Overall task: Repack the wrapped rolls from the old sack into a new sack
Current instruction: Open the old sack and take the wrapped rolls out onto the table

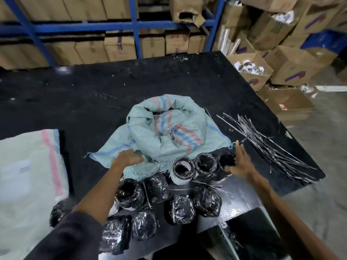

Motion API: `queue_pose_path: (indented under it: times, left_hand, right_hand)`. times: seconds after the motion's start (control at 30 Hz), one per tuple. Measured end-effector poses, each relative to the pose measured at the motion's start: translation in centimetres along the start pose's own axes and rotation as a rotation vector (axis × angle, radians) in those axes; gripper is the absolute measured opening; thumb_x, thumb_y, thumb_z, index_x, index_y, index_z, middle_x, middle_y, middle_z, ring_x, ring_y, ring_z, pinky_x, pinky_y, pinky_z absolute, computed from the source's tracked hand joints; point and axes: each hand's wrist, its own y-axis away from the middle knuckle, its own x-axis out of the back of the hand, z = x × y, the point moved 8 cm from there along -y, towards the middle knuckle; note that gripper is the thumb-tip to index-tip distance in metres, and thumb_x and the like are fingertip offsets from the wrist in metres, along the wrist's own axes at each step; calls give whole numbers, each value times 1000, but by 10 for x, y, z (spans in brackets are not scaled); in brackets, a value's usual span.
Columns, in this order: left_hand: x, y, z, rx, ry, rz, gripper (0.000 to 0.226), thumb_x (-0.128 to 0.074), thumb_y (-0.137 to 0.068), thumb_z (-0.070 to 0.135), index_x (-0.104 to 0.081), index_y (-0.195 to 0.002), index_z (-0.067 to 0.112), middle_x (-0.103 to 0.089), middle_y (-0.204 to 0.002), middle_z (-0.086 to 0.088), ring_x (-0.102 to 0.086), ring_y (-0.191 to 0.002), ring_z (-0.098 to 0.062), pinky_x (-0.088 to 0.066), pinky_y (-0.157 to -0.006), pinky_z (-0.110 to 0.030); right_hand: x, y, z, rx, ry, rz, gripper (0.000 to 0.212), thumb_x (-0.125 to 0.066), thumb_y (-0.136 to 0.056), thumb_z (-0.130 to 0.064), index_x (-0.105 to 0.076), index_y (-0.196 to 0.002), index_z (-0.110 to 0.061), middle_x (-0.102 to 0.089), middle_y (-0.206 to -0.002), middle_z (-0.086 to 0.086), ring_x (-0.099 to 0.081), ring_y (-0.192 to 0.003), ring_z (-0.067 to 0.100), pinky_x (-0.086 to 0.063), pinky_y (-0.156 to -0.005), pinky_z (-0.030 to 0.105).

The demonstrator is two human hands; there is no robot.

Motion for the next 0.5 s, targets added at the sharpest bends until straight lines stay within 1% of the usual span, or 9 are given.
queue_pose_path:
  times: [0.03, 0.07, 0.1, 0.13, 0.2, 0.27, 0.37, 0.43, 0.5]
  left_hand:
    - [0, 6, 3, -18, 27, -11, 68, -63, -91, 46, -42, -150, 19, -38, -156, -9, -37, -142, -29, -33, -114, -35]
    - [10, 18, -1, -34, 57, 14, 68, -65, -90, 44, -43, -149, 17, -40, -156, -8, -39, -141, -27, -34, -111, -32]
    - [11, 23, -1, -42, 102, 19, 69, -68, -88, 44, -46, -147, 15, -41, -154, -7, -42, -140, -26, -35, -108, -30]
    - [22, 35, -5, -56, 143, 58, 70, -69, -87, 45, -48, -146, 15, -43, -154, -6, -43, -138, -25, -36, -105, -29]
    - [40, 60, -12, -83, 185, 118, 66, -69, -87, 46, -52, -143, 15, -44, -153, -6, -45, -137, -25, -37, -104, -28]
    - [59, 82, -16, -138, 184, 179, 58, -67, -90, 46, -55, -140, 18, -46, -151, -7, -45, -137, -25, -37, -103, -29]
    - [91, 128, -53, -178, 210, 276, 55, -65, -89, 49, -59, -136, 21, -54, -144, -6, -52, -131, -24, -41, -98, -28]
    - [109, 158, -89, -186, 178, 360, 52, -64, -89, 46, -60, -134, 20, -60, -139, -5, -55, -128, -23, -44, -102, -31]
    - [122, 189, -138, -163, 193, 429, 49, -64, -92, 40, -60, -135, 16, -60, -138, -7, -54, -128, -25, -43, -105, -32]
  right_hand:
    - [8, -1, -7, 12, 48, 11, 130, -82, -68, -33, 10, -159, -22, 5, -168, 11, -3, -154, 34, -14, -121, 57]
    - [18, 5, -31, 61, 82, 31, 126, -81, -70, -35, 8, -159, -21, 6, -167, 14, -3, -154, 35, -16, -120, 55]
    - [21, 5, -43, 88, 114, 28, 123, -81, -74, -36, 5, -160, -21, 7, -167, 14, -2, -154, 35, -17, -121, 55]
    - [26, 10, -65, 121, 134, 45, 119, -80, -77, -38, 3, -160, -22, 9, -167, 13, -1, -154, 34, -17, -121, 55]
    - [27, 20, -106, 176, 146, 63, 110, -76, -81, -42, 0, -160, -26, 9, -167, 9, 2, -154, 31, -17, -121, 55]
    - [17, 33, -151, 254, 127, 60, 102, -72, -87, -41, -3, -160, -26, 6, -168, 9, 2, -155, 30, -17, -122, 53]
    - [-23, 69, -239, 409, 134, 13, 91, -68, -91, -36, -10, -160, -21, 0, -168, 8, -5, -154, 29, -16, -123, 45]
    - [-61, 95, -299, 530, 136, -44, 87, -67, -91, -33, -15, -159, -16, -9, -167, 9, -11, -154, 28, -16, -122, 39]
    - [-105, 127, -354, 620, 102, -100, 80, -67, -91, -30, -24, -157, -12, -20, -165, 9, -21, -152, 25, -22, -121, 35]
